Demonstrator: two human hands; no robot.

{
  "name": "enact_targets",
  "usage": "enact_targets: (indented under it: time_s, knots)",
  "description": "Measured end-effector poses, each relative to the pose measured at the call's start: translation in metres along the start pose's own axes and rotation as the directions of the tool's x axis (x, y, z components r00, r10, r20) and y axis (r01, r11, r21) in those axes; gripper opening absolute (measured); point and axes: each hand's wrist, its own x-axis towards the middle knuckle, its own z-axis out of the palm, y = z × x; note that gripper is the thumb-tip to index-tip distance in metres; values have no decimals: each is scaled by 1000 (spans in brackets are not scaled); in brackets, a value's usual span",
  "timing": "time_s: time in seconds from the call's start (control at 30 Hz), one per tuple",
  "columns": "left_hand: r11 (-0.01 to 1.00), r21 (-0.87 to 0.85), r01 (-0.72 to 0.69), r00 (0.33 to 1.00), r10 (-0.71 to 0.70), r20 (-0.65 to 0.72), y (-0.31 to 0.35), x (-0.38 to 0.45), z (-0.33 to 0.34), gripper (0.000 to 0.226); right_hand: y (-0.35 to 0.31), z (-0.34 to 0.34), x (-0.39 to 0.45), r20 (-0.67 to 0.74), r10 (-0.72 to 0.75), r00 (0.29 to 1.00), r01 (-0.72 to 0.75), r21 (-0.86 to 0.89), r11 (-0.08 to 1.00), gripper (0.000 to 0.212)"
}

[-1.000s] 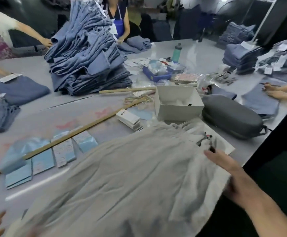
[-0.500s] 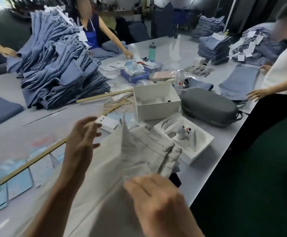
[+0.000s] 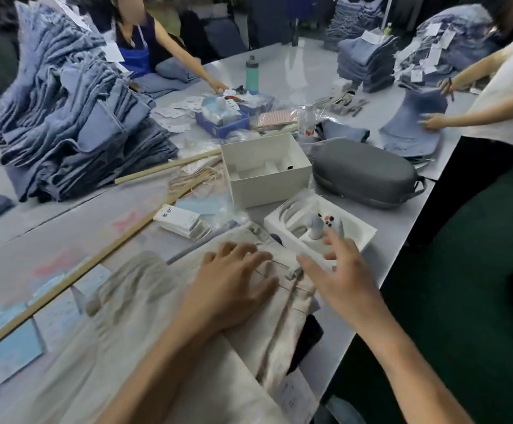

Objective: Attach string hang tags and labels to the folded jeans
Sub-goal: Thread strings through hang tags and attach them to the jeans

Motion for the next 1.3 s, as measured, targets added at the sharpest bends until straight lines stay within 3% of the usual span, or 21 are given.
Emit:
enact_targets:
  time_s: [0.07,0.13,0.17,0.23,0.3,0.33,0.4,0.5,0.57,0.63,0.67,0.7,0.73,0.8,0.87,0.97,1.07,1.2,1.3]
  knots:
    - [996,-85,4,995,-13,-101,0,-6,0,47,0,3,26,182,181,967,-159,-130,979,34]
    - [956,-286,72,966,-138,-221,-2,-9,-3,30,-1,17,36,194,154,969,-107,-233,967,25]
    - [896,-431,104,935,-235,-264,-4,-10,-5,24,-2,24,34,140,82,987,-32,-328,944,25]
    - [675,-723,146,858,-450,-247,-11,-9,-15,19,-7,36,20,-22,-169,985,130,-548,826,22]
    - [418,-890,183,826,-557,-92,-18,-9,-30,29,-16,45,-1,-115,-430,895,283,-599,749,20]
    - [362,-908,210,832,-553,-28,-22,-9,-37,45,-22,50,-12,-129,-514,848,360,-571,738,17]
    - [442,-867,230,858,-512,-33,-30,-14,-54,71,-30,60,-38,-125,-650,749,532,-471,704,12]
    - [730,-665,157,929,-338,-152,-42,-21,-76,70,-41,78,-71,-86,-750,656,696,-314,645,29]
    - [803,-580,135,967,-234,-99,-46,-24,-80,45,-41,85,-81,-62,-755,653,708,-303,638,26]
    - [822,-551,144,962,-246,-116,-47,-27,-77,10,-37,82,-83,-64,-718,693,694,-214,688,16]
    - [841,-520,149,951,-266,-158,-46,-26,-76,7,-36,78,-81,-63,-704,707,690,-152,707,11]
    - [864,-475,166,936,-290,-200,-45,-26,-76,23,-36,73,-77,-65,-688,722,683,-85,725,9]
    - [862,-472,183,923,-316,-220,-43,-26,-77,32,-36,67,-72,-73,-671,738,671,-32,741,13]
    - [770,-612,183,905,-375,-201,-41,-24,-82,26,-36,54,-51,-85,-620,780,622,-13,783,20]
    - [655,-727,206,905,-410,-113,-38,-23,-85,16,-33,44,-27,-11,-557,830,552,-123,825,27]
    - [619,-753,224,924,-380,-37,-34,-25,-85,16,-29,38,-9,146,-469,871,490,-330,807,44]
    - [582,-785,210,924,-380,-35,-30,-30,-85,17,-32,38,-10,129,-465,876,466,-476,746,44]
    - [615,-767,183,910,-402,-105,-28,-36,-86,24,-30,25,-13,-3,-432,902,335,-626,704,40]
    - [710,-680,182,940,-328,-90,-25,-40,-90,30,-24,19,-17,5,-378,926,276,-693,666,44]
